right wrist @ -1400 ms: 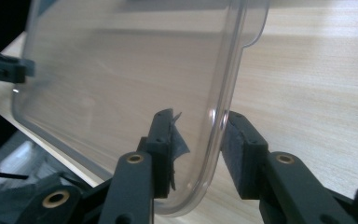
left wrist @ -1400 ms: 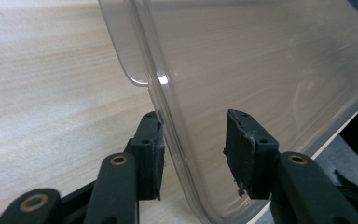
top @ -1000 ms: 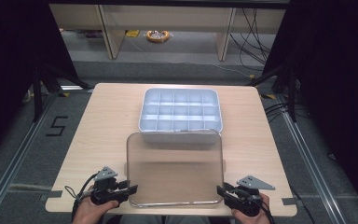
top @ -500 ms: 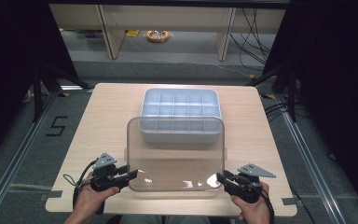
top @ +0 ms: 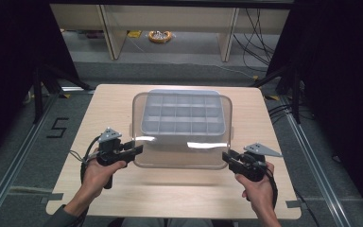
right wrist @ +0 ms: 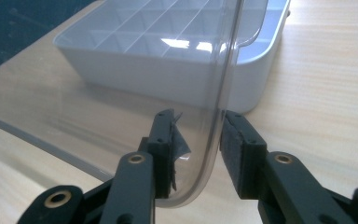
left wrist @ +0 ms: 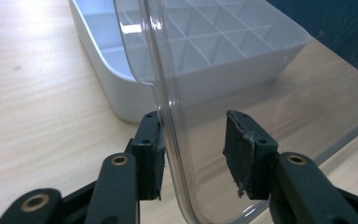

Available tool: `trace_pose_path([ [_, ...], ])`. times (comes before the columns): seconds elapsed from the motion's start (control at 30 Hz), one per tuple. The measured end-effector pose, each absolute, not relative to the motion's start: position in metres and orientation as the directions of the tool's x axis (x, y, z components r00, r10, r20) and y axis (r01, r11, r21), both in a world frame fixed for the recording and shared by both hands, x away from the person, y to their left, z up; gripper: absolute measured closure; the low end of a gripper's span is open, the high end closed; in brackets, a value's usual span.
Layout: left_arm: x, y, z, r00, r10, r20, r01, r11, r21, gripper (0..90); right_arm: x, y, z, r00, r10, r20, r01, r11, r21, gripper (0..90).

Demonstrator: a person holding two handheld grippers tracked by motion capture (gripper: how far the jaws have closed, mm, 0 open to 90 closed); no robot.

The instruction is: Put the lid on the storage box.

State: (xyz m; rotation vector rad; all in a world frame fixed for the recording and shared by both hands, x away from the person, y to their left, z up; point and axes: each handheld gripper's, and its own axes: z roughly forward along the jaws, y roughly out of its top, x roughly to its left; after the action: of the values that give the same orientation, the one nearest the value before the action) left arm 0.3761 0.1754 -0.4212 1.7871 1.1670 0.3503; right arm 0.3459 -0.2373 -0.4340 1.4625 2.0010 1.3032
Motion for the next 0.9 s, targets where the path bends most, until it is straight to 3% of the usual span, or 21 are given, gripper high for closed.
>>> trace_pose_path([
  [0.9,0.456,0.166,-0.401,0.439,0.845,-0.305,0.607,-0.029,0.794,57.3,0.431,-0.239,-0.405,-0.351,0.904,0.243,0.556,-0.007,0.831,65.6],
])
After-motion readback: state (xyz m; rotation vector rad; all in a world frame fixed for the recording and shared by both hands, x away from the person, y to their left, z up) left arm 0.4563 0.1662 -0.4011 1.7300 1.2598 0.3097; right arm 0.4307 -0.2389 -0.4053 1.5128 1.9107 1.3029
